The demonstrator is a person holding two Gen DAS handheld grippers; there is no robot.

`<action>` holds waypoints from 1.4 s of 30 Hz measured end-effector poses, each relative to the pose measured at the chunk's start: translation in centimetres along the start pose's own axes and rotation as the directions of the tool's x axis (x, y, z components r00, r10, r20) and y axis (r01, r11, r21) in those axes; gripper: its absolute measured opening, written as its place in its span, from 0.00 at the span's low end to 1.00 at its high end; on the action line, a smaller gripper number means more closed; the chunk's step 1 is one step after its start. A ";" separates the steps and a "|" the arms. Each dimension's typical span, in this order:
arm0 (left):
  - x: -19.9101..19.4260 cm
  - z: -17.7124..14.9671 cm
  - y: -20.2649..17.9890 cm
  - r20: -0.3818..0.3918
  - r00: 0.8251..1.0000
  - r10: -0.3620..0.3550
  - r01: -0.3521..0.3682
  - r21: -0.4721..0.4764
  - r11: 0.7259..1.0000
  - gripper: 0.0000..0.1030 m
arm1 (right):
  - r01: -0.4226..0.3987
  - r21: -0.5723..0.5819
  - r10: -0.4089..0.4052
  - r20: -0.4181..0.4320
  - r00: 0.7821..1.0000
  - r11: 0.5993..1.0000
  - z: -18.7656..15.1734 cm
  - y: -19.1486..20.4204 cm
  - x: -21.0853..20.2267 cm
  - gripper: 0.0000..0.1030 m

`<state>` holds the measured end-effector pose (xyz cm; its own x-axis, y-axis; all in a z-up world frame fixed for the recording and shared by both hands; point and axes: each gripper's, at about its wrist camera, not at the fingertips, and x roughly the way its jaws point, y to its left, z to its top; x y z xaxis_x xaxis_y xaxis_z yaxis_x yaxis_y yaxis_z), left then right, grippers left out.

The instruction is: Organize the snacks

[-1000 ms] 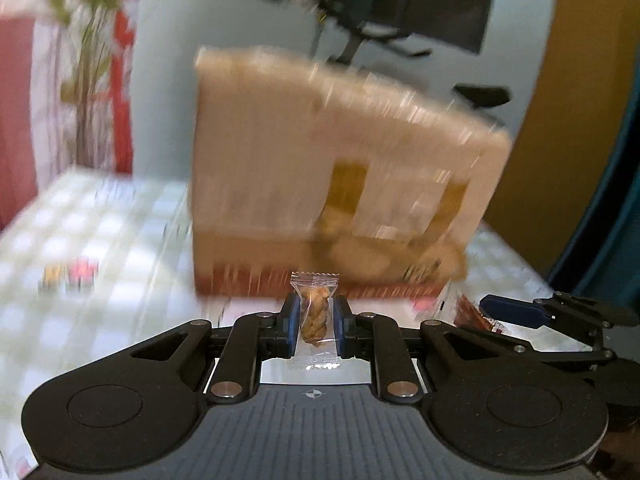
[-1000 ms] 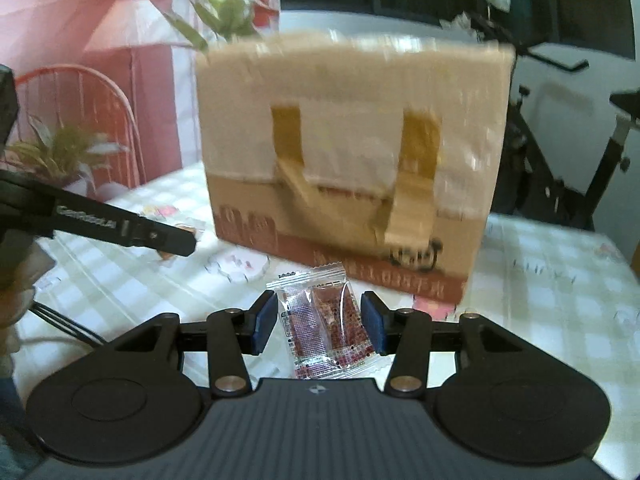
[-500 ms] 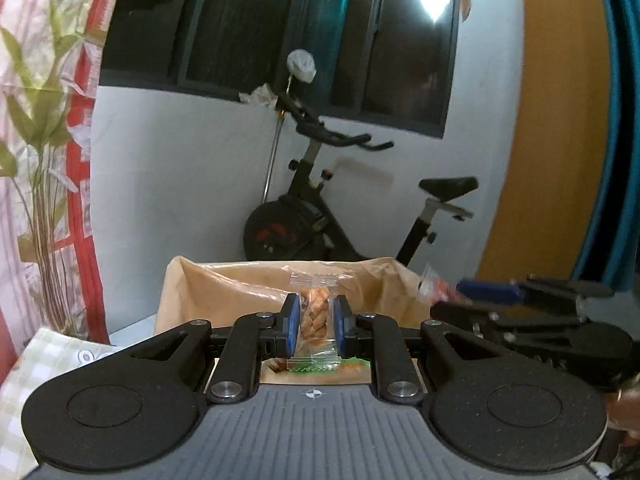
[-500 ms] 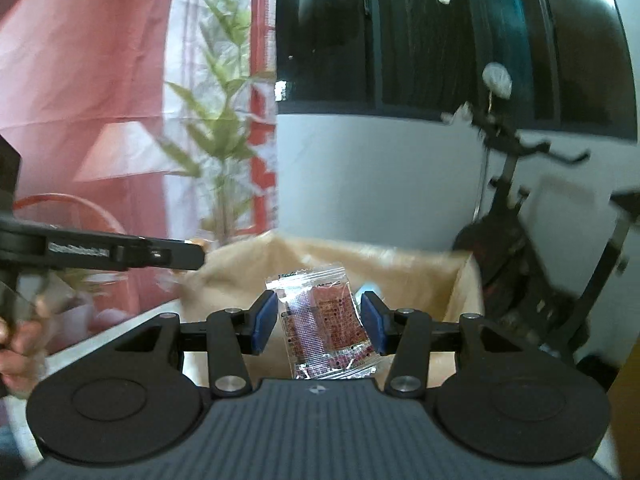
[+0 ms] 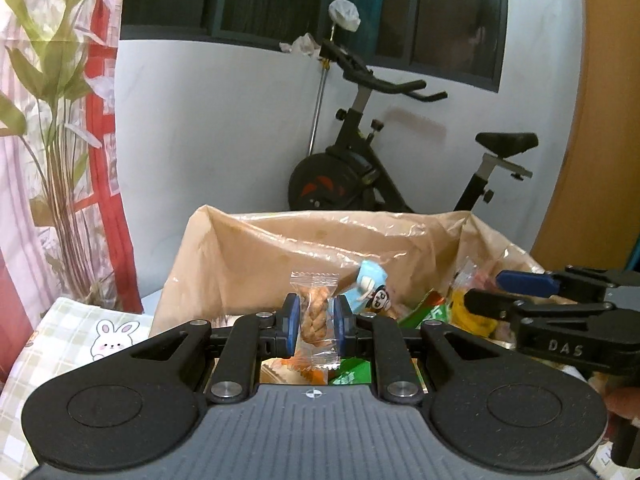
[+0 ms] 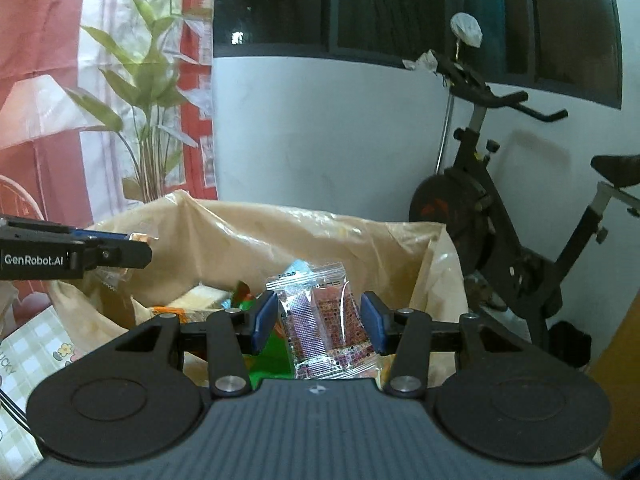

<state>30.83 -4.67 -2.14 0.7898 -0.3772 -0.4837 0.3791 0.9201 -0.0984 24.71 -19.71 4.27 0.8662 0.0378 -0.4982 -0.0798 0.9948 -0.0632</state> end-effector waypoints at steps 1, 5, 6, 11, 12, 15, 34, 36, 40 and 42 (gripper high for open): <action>0.1 0.0 0.2 -0.006 1.000 0.001 -0.001 0.001 1.000 0.19 | 0.001 0.003 -0.001 -0.004 1.000 1.000 0.0 -0.1 0.1 0.47; 0.3 0.0 0.4 -0.029 1.000 0.002 -0.002 0.010 1.000 0.19 | 0.005 0.034 -0.004 -0.017 1.000 0.999 -0.3 -0.8 0.2 0.47; 0.3 -0.1 0.3 -0.035 0.999 0.002 -0.001 0.016 1.000 0.19 | 0.007 0.046 -0.006 -0.021 1.000 0.999 -0.4 -1.0 0.3 0.47; 0.3 -0.1 0.3 -0.044 0.999 0.001 0.000 0.029 1.000 0.22 | 0.009 0.033 -0.008 -0.037 0.999 0.999 -0.4 -1.0 0.3 0.50; 0.3 -0.1 0.3 -0.045 0.999 -0.003 0.004 0.026 1.000 0.24 | 0.008 0.034 -0.007 -0.039 0.999 0.999 -0.4 -1.0 0.2 0.50; 0.1 -0.2 0.3 -0.044 0.999 -0.005 0.006 0.026 1.000 0.38 | 0.006 0.026 -0.005 -0.041 0.999 1.000 -0.6 -1.0 0.0 0.53; -5.4 1.6 -0.6 0.023 0.999 0.037 -0.039 0.095 0.995 0.90 | 0.021 0.129 -0.020 -0.014 1.000 0.991 0.1 -0.2 -3.5 0.95; -6.4 1.7 -0.7 0.032 0.998 0.046 -0.049 0.101 0.994 0.90 | 0.025 0.133 -0.025 -0.008 1.000 0.991 0.3 0.1 -4.2 0.97; -8.8 1.8 -1.0 0.064 0.995 0.082 -0.089 0.105 0.991 0.91 | 0.031 0.150 -0.033 0.011 0.999 0.988 0.8 0.7 -6.0 0.99; -10.0 1.8 -1.0 0.082 0.992 0.095 -0.103 0.091 0.991 0.91 | 0.035 0.158 -0.039 0.022 0.999 0.987 1.0 1.1 -7.2 1.00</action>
<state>23.39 -1.99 4.37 0.8593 -0.2953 -0.4176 0.3382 0.9406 0.0309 18.93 -18.81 8.66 0.8792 0.0015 -0.4765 0.0294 0.9979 0.0573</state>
